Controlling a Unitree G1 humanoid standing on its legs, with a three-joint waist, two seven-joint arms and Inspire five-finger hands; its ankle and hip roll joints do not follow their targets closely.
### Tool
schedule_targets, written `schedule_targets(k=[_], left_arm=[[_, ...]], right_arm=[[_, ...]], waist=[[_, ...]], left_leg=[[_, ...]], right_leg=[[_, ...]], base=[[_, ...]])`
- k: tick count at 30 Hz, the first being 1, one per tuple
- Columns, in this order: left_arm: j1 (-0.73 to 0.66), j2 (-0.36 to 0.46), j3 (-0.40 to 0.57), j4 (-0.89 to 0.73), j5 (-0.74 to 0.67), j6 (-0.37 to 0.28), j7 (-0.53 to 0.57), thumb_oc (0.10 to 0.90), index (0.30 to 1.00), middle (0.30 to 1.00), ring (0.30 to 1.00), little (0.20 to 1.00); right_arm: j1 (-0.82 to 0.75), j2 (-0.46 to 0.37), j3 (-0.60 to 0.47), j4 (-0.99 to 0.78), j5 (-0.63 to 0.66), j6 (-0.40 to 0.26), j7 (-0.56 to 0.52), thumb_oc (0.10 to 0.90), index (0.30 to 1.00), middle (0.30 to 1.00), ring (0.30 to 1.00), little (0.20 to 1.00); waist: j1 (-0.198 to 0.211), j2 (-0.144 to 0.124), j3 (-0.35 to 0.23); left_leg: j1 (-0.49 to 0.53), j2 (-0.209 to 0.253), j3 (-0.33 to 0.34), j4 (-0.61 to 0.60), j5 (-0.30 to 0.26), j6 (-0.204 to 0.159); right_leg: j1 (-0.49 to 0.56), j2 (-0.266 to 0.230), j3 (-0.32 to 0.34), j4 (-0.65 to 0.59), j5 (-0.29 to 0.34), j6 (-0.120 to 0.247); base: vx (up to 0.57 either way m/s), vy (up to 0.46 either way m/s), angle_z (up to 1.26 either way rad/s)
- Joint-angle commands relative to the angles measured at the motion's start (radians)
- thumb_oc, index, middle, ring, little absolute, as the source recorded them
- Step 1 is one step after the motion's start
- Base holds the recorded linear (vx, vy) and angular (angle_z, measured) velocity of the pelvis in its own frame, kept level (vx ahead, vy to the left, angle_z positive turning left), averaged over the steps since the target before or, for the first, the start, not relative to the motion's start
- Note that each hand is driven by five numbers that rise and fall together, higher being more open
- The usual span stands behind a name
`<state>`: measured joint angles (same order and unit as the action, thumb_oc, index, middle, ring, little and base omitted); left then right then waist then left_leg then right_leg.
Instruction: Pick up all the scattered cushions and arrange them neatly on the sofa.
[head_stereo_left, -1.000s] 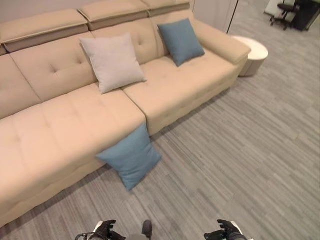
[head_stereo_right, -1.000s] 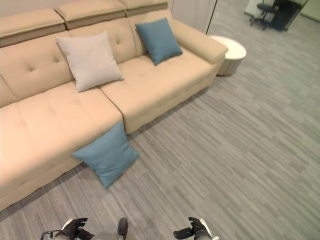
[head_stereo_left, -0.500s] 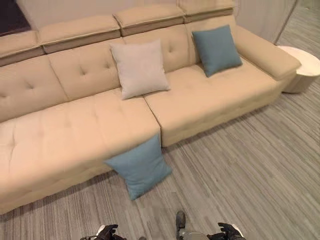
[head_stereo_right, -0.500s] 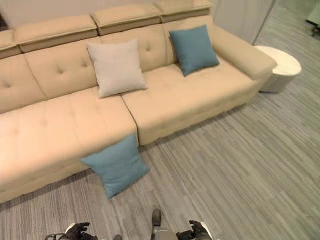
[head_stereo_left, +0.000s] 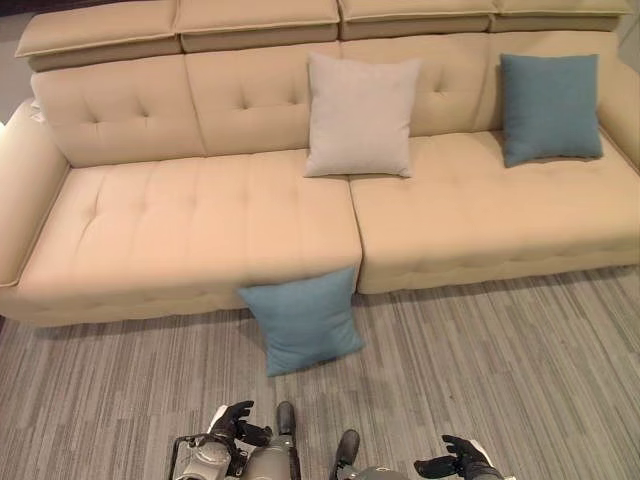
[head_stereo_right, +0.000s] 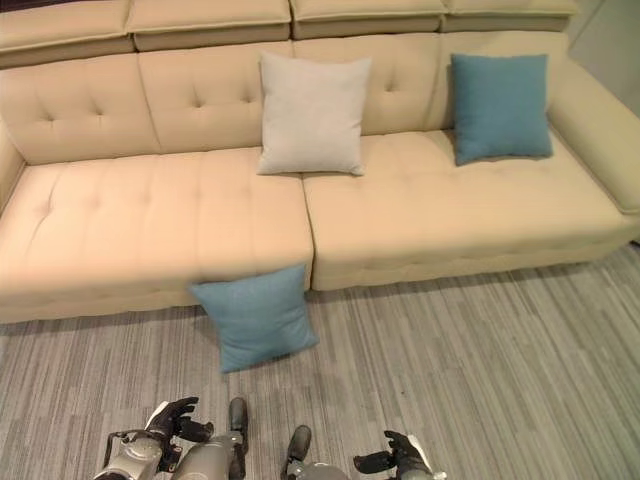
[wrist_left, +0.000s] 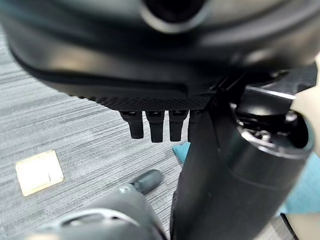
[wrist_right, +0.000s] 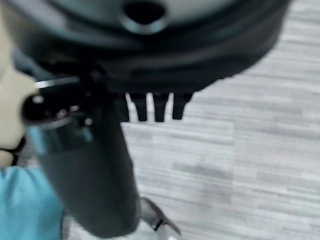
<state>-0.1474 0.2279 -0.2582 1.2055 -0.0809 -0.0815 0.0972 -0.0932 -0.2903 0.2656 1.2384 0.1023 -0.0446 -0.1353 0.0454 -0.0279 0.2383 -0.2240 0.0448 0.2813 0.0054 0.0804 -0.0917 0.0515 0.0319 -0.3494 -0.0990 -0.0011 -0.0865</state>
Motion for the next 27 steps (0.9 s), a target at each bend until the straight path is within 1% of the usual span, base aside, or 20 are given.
schedule_targets(k=[1, 3, 4, 5, 6, 7, 8, 9, 10, 11, 12, 13, 14, 16, 17, 18, 21, 22, 24, 27], left_arm=[[0.064, 0.015, 0.020, 0.005, -0.005, 0.002, -0.007, 0.800, 0.900, 0.900, 0.900, 0.900], [0.068, 0.024, 0.026, 0.012, 0.000, 0.003, -0.005, 0.800, 0.900, 0.900, 0.900, 0.900], [0.071, 0.035, 0.033, 0.004, -0.005, 0.002, -0.009, 0.800, 0.900, 0.900, 0.900, 0.900], [0.071, 0.035, 0.033, 0.004, -0.005, 0.002, -0.009, 0.800, 0.900, 0.900, 0.900, 0.900], [0.071, 0.038, 0.036, -0.002, -0.009, 0.002, -0.011, 0.800, 0.900, 0.900, 0.900, 0.900], [0.058, 0.048, 0.039, -0.005, -0.015, 0.006, -0.011, 0.800, 0.900, 0.900, 0.900, 0.900], [0.058, 0.048, 0.039, -0.005, -0.015, 0.006, -0.011, 0.800, 0.900, 0.900, 0.900, 0.900], [0.054, 0.051, 0.037, -0.013, -0.018, 0.005, -0.009, 0.800, 0.900, 0.900, 0.900, 0.900], [0.047, 0.055, 0.030, -0.023, -0.024, 0.001, -0.007, 0.800, 0.900, 0.900, 0.900, 0.900], [0.040, 0.058, 0.022, -0.028, -0.024, 0.000, -0.006, 0.800, 0.900, 0.900, 0.900, 0.900], [0.035, 0.059, 0.010, -0.033, -0.018, -0.001, -0.003, 0.800, 0.900, 0.900, 0.900, 0.900], [0.034, 0.059, 0.010, -0.033, -0.018, -0.001, -0.003, 0.800, 0.900, 0.900, 0.900, 0.900], [0.023, 0.056, 0.004, -0.031, -0.019, -0.003, 0.001, 0.800, 0.900, 0.900, 0.900, 0.900], [0.023, 0.055, 0.004, -0.031, -0.019, -0.003, 0.001, 0.800, 0.900, 0.900, 0.900, 0.900], [0.020, 0.054, 0.000, -0.032, -0.019, -0.005, 0.002, 0.800, 0.900, 0.900, 0.900, 0.900], [0.012, 0.053, -0.010, -0.015, -0.005, -0.007, 0.006, 0.800, 0.900, 0.900, 0.900, 0.900], [0.016, 0.047, -0.007, -0.002, -0.005, -0.008, 0.009, 0.800, 0.900, 0.900, 0.900, 0.900], [0.020, 0.043, -0.002, 0.009, -0.010, -0.008, 0.010, 0.800, 0.900, 0.900, 0.900, 0.900], [0.023, 0.041, -0.002, 0.013, -0.009, -0.010, 0.012, 0.800, 0.900, 0.900, 0.900, 0.900], [0.026, 0.037, 0.004, 0.018, -0.021, -0.012, 0.014, 0.800, 0.900, 0.900, 0.900, 0.900]], right_arm=[[0.022, -0.024, -0.009, -0.031, 0.012, -0.017, -0.018, 0.800, 0.900, 0.900, 0.900, 0.900], [0.026, -0.011, -0.002, -0.029, 0.001, -0.018, -0.016, 0.800, 0.900, 0.900, 0.900, 0.900], [0.031, -0.004, 0.004, -0.033, -0.011, -0.020, -0.010, 0.800, 0.900, 0.900, 0.900, 0.900], [0.031, -0.004, 0.004, -0.033, -0.011, -0.020, -0.010, 0.800, 0.900, 0.900, 0.900, 0.900], [0.031, -0.003, 0.004, -0.034, -0.015, -0.020, -0.006, 0.800, 0.900, 0.900, 0.900, 0.900], [0.021, 0.001, -0.001, -0.040, -0.018, -0.018, -0.001, 0.800, 0.900, 0.900, 0.900, 0.900], [0.020, 0.001, -0.001, -0.039, -0.018, -0.018, -0.001, 0.800, 0.900, 0.900, 0.900, 0.900], [0.014, 0.001, -0.001, -0.045, -0.018, -0.020, -0.001, 0.800, 0.900, 0.900, 0.900, 0.900], [0.002, 0.002, 0.001, -0.056, -0.014, -0.022, 0.001, 0.800, 0.900, 0.900, 0.900, 0.900], [-0.005, 0.002, -0.001, -0.067, -0.009, -0.023, 0.002, 0.800, 0.900, 0.900, 0.900, 0.900], [-0.006, 0.001, -0.004, -0.077, -0.002, -0.026, 0.005, 0.800, 0.900, 0.900, 0.900, 0.900], [-0.006, 0.000, -0.005, -0.077, -0.002, -0.026, 0.005, 0.800, 0.900, 0.900, 0.900, 0.900], [-0.004, 0.002, -0.001, -0.078, 0.001, -0.029, 0.001, 0.800, 0.900, 0.900, 0.900, 0.900], [-0.005, 0.002, -0.001, -0.078, 0.001, -0.029, 0.001, 0.800, 0.900, 0.900, 0.900, 0.900], [-0.006, -0.001, 0.001, -0.081, 0.003, -0.028, 0.001, 0.800, 0.900, 0.900, 0.900, 0.900], [-0.006, -0.004, 0.007, -0.083, 0.010, -0.026, 0.002, 0.800, 0.900, 0.900, 0.900, 0.900], [-0.003, -0.004, 0.013, -0.079, 0.009, -0.026, 0.001, 0.800, 0.900, 0.900, 0.900, 0.900], [-0.005, -0.009, 0.020, -0.073, 0.004, -0.026, -0.002, 0.800, 0.900, 0.900, 0.900, 0.900], [-0.002, -0.011, 0.020, -0.072, 0.004, -0.028, -0.004, 0.800, 0.900, 0.900, 0.900, 0.900], [0.009, -0.019, 0.012, -0.068, 0.007, -0.031, -0.010, 0.800, 0.900, 0.900, 0.900, 0.900]], waist=[[0.019, 0.006, -0.042], [0.030, -0.022, -0.055], [0.047, -0.043, -0.072], [0.047, -0.043, -0.072], [0.055, -0.053, -0.079], [0.059, -0.063, -0.072], [0.060, -0.063, -0.072], [0.051, -0.060, -0.061], [0.036, -0.053, -0.047], [0.022, -0.045, -0.036], [0.007, -0.033, -0.031], [0.007, -0.031, -0.033], [-0.002, -0.026, -0.028], [-0.002, -0.025, -0.031], [-0.005, -0.023, -0.032], [-0.015, -0.039, -0.028], [-0.010, -0.046, -0.036], [-0.002, -0.047, -0.045], [0.000, -0.047, -0.049], [-0.003, -0.043, -0.052]], left_leg=[[-0.004, -0.034, -0.010, 0.037, -0.021, 0.088], [-0.002, -0.036, -0.019, 0.069, -0.037, 0.095], [0.015, -0.041, -0.016, 0.076, -0.067, 0.115], [0.016, -0.041, -0.015, 0.076, -0.068, 0.115], [0.023, -0.047, -0.017, 0.081, -0.084, 0.125], [0.055, -0.055, -0.027, 0.077, -0.116, 0.145], [0.055, -0.056, -0.027, 0.077, -0.116, 0.145], [0.071, -0.057, -0.037, 0.075, -0.124, 0.155], [0.085, -0.057, -0.055, 0.071, -0.126, 0.164], [0.097, -0.055, -0.075, 0.069, -0.127, 0.168], [0.117, -0.058, -0.112, 0.066, -0.134, 0.171], [0.114, -0.055, -0.112, 0.066, -0.132, 0.170], [0.135, -0.061, -0.152, 0.053, -0.137, 0.165], [0.131, -0.059, -0.153, 0.052, -0.135, 0.164], [0.136, -0.059, -0.167, 0.048, -0.136, 0.161], [0.142, -0.076, -0.201, 0.056, -0.146, 0.156], [0.145, -0.083, -0.206, 0.045, -0.147, 0.152], [0.144, -0.079, -0.211, 0.032, -0.134, 0.140], [0.143, -0.078, -0.217, 0.025, -0.127, 0.135], [0.147, -0.075, -0.243, -0.009, -0.096, 0.112]], right_leg=[[0.074, 0.003, 0.106, 0.049, -0.134, 0.128], [0.088, -0.005, 0.108, 0.067, -0.155, 0.132], [0.096, -0.024, 0.107, 0.102, -0.171, 0.143], [0.095, -0.024, 0.107, 0.102, -0.171, 0.143], [0.089, -0.035, 0.105, 0.145, -0.167, 0.155], [0.035, -0.065, 0.097, 0.287, -0.123, 0.208], [0.034, -0.065, 0.097, 0.289, -0.124, 0.208], [-0.013, -0.082, 0.096, 0.376, -0.075, 0.240], [-0.077, -0.091, 0.113, 0.470, -0.026, 0.263], [-0.114, -0.088, 0.133, 0.531, -0.008, 0.269], [-0.138, -0.074, 0.164, 0.524, -0.040, 0.260], [-0.140, -0.072, 0.164, 0.520, -0.036, 0.259], [-0.151, -0.062, 0.193, 0.439, -0.100, 0.215], [-0.153, -0.060, 0.192, 0.435, -0.096, 0.214], [-0.171, -0.062, 0.216, 0.388, -0.097, 0.203], [-0.143, -0.069, 0.274, 0.256, -0.084, 0.194], [-0.116, -0.065, 0.278, 0.210, -0.080, 0.189], [-0.100, -0.061, 0.264, 0.181, -0.071, 0.183], [-0.091, -0.058, 0.260, 0.163, -0.071, 0.178], [-0.063, -0.048, 0.227, 0.127, -0.078, 0.162]], base=[[0.21, 0.022, -0.22], [0.35, 0.042, -0.29], [0.29, 0.050, -0.14], [0.27, 0.073, -0.07], [0.18, 0.093, 0.02], [0.18, 0.094, 0.00], [0.13, 0.104, 0.02], [0.07, 0.082, 0.01], [0.11, 0.105, 0.07], [0.20, 0.081, 0.40], [0.15, 0.041, 0.66], [0.26, -0.014, 0.72], [0.13, -0.036, 0.54], [0.10, -0.032, 0.49], [0.18, -0.107, 0.50], [0.18, -0.107, 0.42], [0.05, -0.095, 0.47], [0.01, -0.109, 0.21], [0.03, -0.097, 0.05], [0.02, -0.105, 0.19]])
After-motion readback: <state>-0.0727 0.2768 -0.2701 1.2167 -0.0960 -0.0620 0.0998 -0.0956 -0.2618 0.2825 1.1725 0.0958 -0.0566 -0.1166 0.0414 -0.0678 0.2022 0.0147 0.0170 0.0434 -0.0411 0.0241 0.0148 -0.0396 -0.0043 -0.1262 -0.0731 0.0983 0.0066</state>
